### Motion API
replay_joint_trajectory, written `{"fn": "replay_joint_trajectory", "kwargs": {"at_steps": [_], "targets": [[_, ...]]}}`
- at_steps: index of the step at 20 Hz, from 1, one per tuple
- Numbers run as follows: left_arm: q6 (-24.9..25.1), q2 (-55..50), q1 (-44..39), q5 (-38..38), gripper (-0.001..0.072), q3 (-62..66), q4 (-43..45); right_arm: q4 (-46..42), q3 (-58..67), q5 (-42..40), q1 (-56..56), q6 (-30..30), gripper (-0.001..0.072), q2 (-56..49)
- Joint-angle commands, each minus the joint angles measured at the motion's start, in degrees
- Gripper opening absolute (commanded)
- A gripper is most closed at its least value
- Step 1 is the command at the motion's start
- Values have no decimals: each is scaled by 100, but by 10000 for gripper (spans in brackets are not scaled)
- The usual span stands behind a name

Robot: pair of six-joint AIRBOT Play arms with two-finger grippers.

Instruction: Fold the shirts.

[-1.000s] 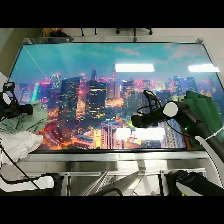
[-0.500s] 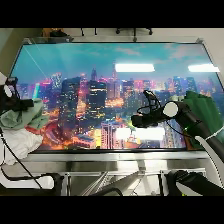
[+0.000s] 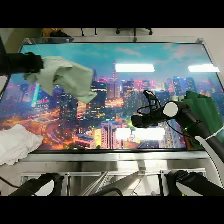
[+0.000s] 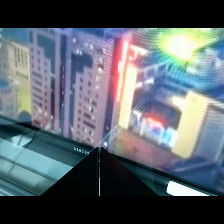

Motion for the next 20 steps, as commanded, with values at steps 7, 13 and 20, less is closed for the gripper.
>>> {"fn": "replay_joint_trajectory", "kwargs": {"at_steps": [7,13,20], "targets": [[-61,-393,-2465,686,681,-1991,-566,2,-2,0,4,0,18,2],[-98,-343,-1759,-1084,680,-1429,-573,0,-2,0,4,0,18,4],[-308,1628,-1469,-155,680,-4566,-691,2,-2,0,4,2,18,4]]}}
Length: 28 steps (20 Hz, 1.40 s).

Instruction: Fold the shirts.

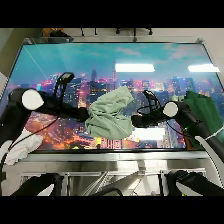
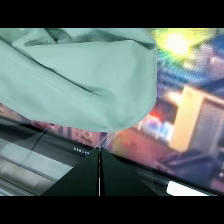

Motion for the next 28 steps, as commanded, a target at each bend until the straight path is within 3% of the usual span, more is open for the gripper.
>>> {"fn": "replay_joint_trajectory", "kwargs": {"at_steps": [1,5,6,7,8,14,20,27,28], "targets": [[-127,901,7,999,680,-1770,-317,2,-2,-68,4,0,18,2],[-15,1084,15,2653,680,-2798,-855,-46,-2,-431,2,0,34,-79],[46,988,81,2909,680,-2769,-857,-46,-2,-428,-17,0,202,-138],[109,798,195,3069,679,-2614,-861,-44,-2,-426,-46,2,485,-212],[227,531,341,3128,679,-2358,-861,-46,-2,-424,-83,2,580,-282],[1021,-1416,1016,2658,679,-317,-914,-17,-116,-48,-328,111,570,-879],[1392,-3244,715,2197,679,1248,-909,26,-173,-352,-280,103,571,-1580],[1440,-4647,170,1119,660,2656,-905,1113,-173,-557,-280,-914,568,-2114],[1443,-4739,127,944,658,2778,-898,1318,-173,-555,-280,-1110,424,-2192]]}}
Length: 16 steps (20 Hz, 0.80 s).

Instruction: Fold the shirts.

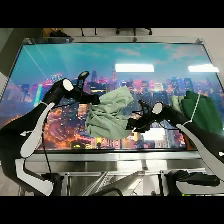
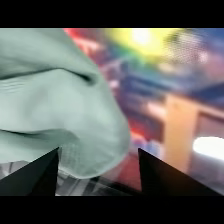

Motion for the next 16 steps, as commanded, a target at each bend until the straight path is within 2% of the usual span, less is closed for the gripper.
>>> {"fn": "replay_joint_trajectory", "kwargs": {"at_steps": [1,2,3,4,7,11,16], "targets": [[55,-485,-177,-710,576,551,9,680,-13,-103,7,-782,160,-282],[55,-487,-175,-802,365,599,13,938,-13,-101,4,-1016,20,-289],[57,-476,-125,-925,107,662,11,1143,17,-96,-7,-1198,19,-273],[57,-463,-68,-1075,13,756,7,1233,83,-85,-9,-1329,18,-234],[50,-127,160,-1471,11,1005,0,1226,494,17,-197,-1405,18,151],[-129,1021,533,-1495,10,1314,2,1233,1543,369,-964,-1405,17,988],[-726,2988,1049,-1451,10,2306,2,1578,3895,605,-1847,-1602,17,1917]]}}
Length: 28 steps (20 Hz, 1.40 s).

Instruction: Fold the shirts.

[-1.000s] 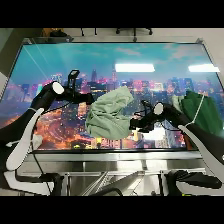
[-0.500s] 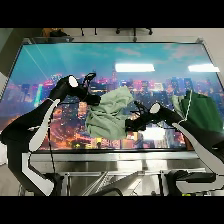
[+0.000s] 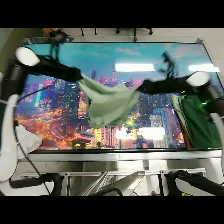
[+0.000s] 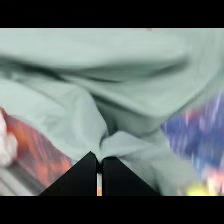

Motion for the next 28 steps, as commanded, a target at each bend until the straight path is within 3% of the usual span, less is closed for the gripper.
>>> {"fn": "replay_joint_trajectory", "kwargs": {"at_steps": [1,7,13,19,25,28], "targets": [[-404,1397,313,129,9,787,2,398,1707,146,-463,-162,17,588],[-369,3447,739,1257,10,1786,280,407,4089,90,-461,-378,17,968],[94,3910,1207,2070,11,632,306,398,4369,35,-463,-715,17,632],[938,1858,160,2243,12,219,354,407,3571,227,-431,-903,17,-850],[1073,-1255,-144,2750,12,216,354,111,3049,197,-420,-1147,16,-3187],[1067,-2216,15,3032,17,223,302,85,3051,-94,-422,-1145,18,-4273]]}}
